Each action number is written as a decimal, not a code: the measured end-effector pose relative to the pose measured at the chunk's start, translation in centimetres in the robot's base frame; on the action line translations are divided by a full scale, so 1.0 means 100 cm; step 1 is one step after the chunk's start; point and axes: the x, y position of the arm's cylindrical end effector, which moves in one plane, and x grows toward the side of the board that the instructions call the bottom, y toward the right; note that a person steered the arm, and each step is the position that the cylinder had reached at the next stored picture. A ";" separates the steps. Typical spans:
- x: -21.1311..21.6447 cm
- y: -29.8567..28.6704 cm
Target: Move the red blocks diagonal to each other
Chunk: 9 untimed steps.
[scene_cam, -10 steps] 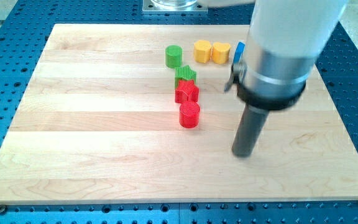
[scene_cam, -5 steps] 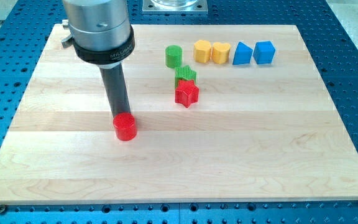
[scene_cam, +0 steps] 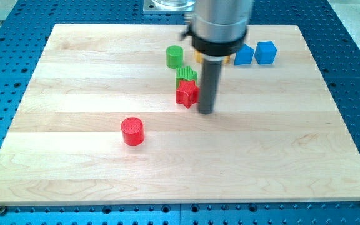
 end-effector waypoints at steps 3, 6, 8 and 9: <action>0.000 -0.152; -0.002 0.031; -0.035 0.044; -0.036 -0.010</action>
